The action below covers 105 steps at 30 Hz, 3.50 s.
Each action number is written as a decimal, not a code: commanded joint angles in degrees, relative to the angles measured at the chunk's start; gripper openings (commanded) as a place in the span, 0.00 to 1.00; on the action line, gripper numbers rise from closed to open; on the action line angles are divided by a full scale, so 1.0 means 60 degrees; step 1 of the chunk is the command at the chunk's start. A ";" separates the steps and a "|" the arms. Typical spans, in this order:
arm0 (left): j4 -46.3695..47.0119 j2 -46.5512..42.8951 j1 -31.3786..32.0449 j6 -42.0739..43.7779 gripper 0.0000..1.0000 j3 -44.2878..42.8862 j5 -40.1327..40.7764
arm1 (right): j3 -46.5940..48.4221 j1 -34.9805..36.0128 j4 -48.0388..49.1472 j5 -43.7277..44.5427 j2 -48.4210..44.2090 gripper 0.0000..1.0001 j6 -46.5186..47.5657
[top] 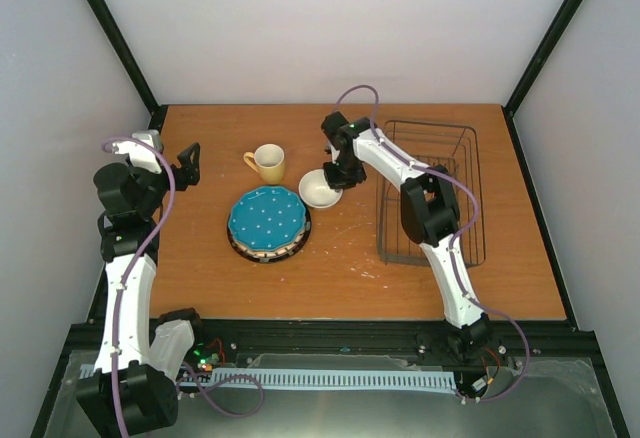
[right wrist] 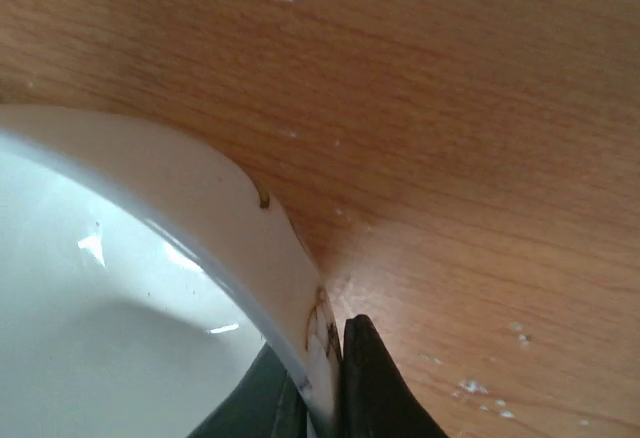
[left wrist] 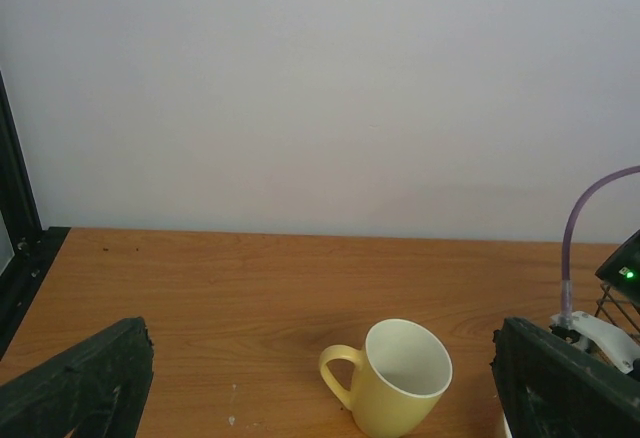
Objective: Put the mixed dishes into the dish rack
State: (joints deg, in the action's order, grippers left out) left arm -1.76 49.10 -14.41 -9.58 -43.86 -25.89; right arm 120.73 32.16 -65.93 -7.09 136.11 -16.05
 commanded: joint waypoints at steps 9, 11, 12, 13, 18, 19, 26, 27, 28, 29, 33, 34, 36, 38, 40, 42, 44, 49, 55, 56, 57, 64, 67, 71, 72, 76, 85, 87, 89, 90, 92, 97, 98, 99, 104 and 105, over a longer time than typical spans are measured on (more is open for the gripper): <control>0.0307 -0.0110 0.0014 0.0161 0.88 -0.0242 -0.1098 | 0.0419 -0.0204 0.0315 0.0217 -0.1134 0.03 -0.0187; 0.0343 -0.0112 0.0103 0.0091 0.83 -0.0428 -0.1795 | 0.0546 -0.0476 0.0432 -0.0565 -0.1575 0.03 -0.0265; 0.0226 -0.0083 0.0183 0.0166 0.82 -0.0559 -0.2061 | 0.0645 -0.0679 0.0356 -0.1171 -0.1683 0.03 -0.0283; -0.0056 -0.0032 0.0323 0.0388 0.82 -0.0799 -0.2146 | 0.1100 -0.0873 0.0098 -0.1692 -0.1719 0.03 -0.0296; -0.1625 -0.0447 0.2274 0.2537 0.83 -0.1469 -0.0053 | 0.2533 -0.1397 -0.1796 -0.2324 -0.1462 0.03 -0.0024; -0.1516 -0.0702 0.2711 0.2885 0.83 -0.1259 0.0409 | 0.2620 -0.1452 -0.1995 -0.2446 -0.1499 0.03 -0.0064; -0.1375 -0.0929 0.6721 0.5697 0.90 -0.0572 0.5911 | 0.2836 -0.1465 -0.2779 -0.2972 -0.1816 0.03 -0.0266; -0.1149 -0.0767 0.7577 0.6279 0.91 -0.0438 0.7083 | 0.2835 -0.1457 -0.2876 -0.2996 -0.1856 0.03 -0.0298; -0.0713 -0.0603 0.8332 0.6956 0.92 -0.0264 0.8083 | 0.2830 -0.1423 -0.2985 -0.3017 -0.1892 0.03 -0.0256; -0.0173 -0.0507 0.9065 0.7660 0.92 -0.0009 0.8930 | 0.2871 -0.1376 -0.3147 -0.3014 -0.1900 0.03 -0.0223; 0.2320 -0.0234 1.0567 1.0152 0.96 0.0841 1.0494 | 0.2084 -0.1300 -0.3322 -0.3383 -0.2329 0.03 -0.0365; 0.2749 -0.0201 1.0742 1.0687 0.97 0.1057 1.0683 | 0.1685 -0.1293 -0.3261 -0.3519 -0.2525 0.03 -0.0416; 0.3806 -0.0213 1.0977 1.1853 1.00 0.1557 1.0933 | 0.1110 -0.1288 -0.3236 -0.3690 -0.2872 0.03 -0.0553; 0.4736 -0.0301 1.1264 1.3020 1.00 0.1943 1.1054 | 0.0524 -0.1281 -0.3264 -0.3800 -0.3157 0.03 -0.0686; 0.5661 -0.0427 1.1640 1.4103 1.00 0.2254 1.1190 | 0.0211 -0.1235 -0.3395 -0.4015 -0.3245 0.03 -0.0759; 0.6431 -0.0511 1.1817 1.5059 1.00 0.2488 1.1168 | 0.0213 -0.1212 -0.3402 -0.4132 -0.3303 0.03 -0.0897; 0.6343 -0.0570 1.1868 1.5617 1.00 0.2657 1.0866 | 0.0404 -0.1159 -0.3403 -0.4286 -0.3299 0.03 -0.1094; 0.6239 -0.0507 1.2446 1.6354 1.00 0.3086 1.0481 | 0.0479 -0.1046 -0.3411 -0.4608 -0.3347 0.03 -0.1415; 0.5781 0.0175 1.3285 1.6336 1.00 0.3120 1.0463 | 0.0627 -0.0868 -0.3410 -0.4643 -0.3360 0.03 -0.1604; 0.5914 0.0277 1.3407 1.6376 1.00 0.3177 1.0478 | 0.0626 -0.0813 -0.3407 -0.4627 -0.3375 0.03 -0.1626; 0.6000 0.0407 1.3517 1.6370 1.00 0.3191 1.0509 | 0.0622 -0.0762 -0.3403 -0.4609 -0.3377 0.03 -0.1641; 0.6356 0.0994 1.3900 1.6421 1.00 0.3286 1.0701 | 0.0666 -0.0549 -0.3403 -0.4667 -0.3475 0.03 -0.1797; 0.6465 0.1373 1.3960 1.6449 1.00 0.3246 1.0712 | 0.0672 -0.0371 -0.3410 -0.4750 -0.3576 0.03 -0.1853; 0.6673 0.1667 1.3967 1.6473 1.00 0.3175 1.0591 | 0.0601 -0.0217 -0.3410 -0.4793 -0.3772 0.03 -0.1914; 0.6710 0.1736 1.3974 1.6503 1.00 0.3165 1.0585 | 0.0542 -0.0164 -0.3409 -0.4791 -0.3815 0.03 -0.1910; 0.6962 0.1982 1.3967 1.6703 1.00 0.3156 1.0600 | 0.0273 0.0086 -0.3411 -0.4789 -0.4002 0.03 -0.1960; 0.7206 0.2197 1.3972 1.6865 1.00 0.3120 1.0691 | -0.0318 0.0800 -0.3410 -0.4810 -0.4348 0.03 -0.2056; 0.7265 0.2232 1.3964 1.6876 1.00 0.3086 1.0701 | -0.0469 0.0900 -0.3410 -0.4811 -0.4396 0.03 -0.2023; 0.7214 0.2271 1.3966 1.6876 1.00 0.3031 1.0727 | -0.0516 0.0948 -0.3403 -0.4809 -0.4448 0.03 -0.2029; 0.7195 0.2300 1.3970 1.6876 1.00 0.2995 1.0754 | -0.0530 0.0965 -0.3401 -0.4809 -0.4461 0.03 -0.2040; 0.7105 0.2357 1.3963 1.6846 1.00 0.2929 1.0775 | -0.0609 0.0996 -0.3410 -0.4854 -0.4523 0.03 -0.2047; 0.6589 0.2476 1.3960 1.6479 0.86 0.2657 1.0819 | -0.0694 0.1026 -0.3409 -0.4880 -0.4653 0.03 -0.2048; 0.6442 0.2500 1.3960 1.6407 0.79 0.2566 1.0850 | -0.0726 0.1026 -0.3411 -0.4858 -0.4666 0.03 -0.2029; 0.6249 0.2540 1.3960 1.6303 0.67 0.2468 1.0892 | -0.0747 0.1026 -0.3409 -0.4854 -0.4685 0.03 -0.2014; 0.5073 0.2612 1.3960 1.5481 0.23 0.1771 1.1048 | -0.0743 0.1026 -0.3403 -0.4853 -0.4667 0.03 -0.1969; 0.4846 0.2623 1.3960 1.5339 0.15 0.1640 1.1099 | -0.0718 0.1026 -0.3410 -0.4840 -0.4657 0.03 -0.1968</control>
State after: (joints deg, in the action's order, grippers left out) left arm 29.02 65.19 69.01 85.17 -28.32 37.85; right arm 116.44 37.82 -82.65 -26.50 110.43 -23.51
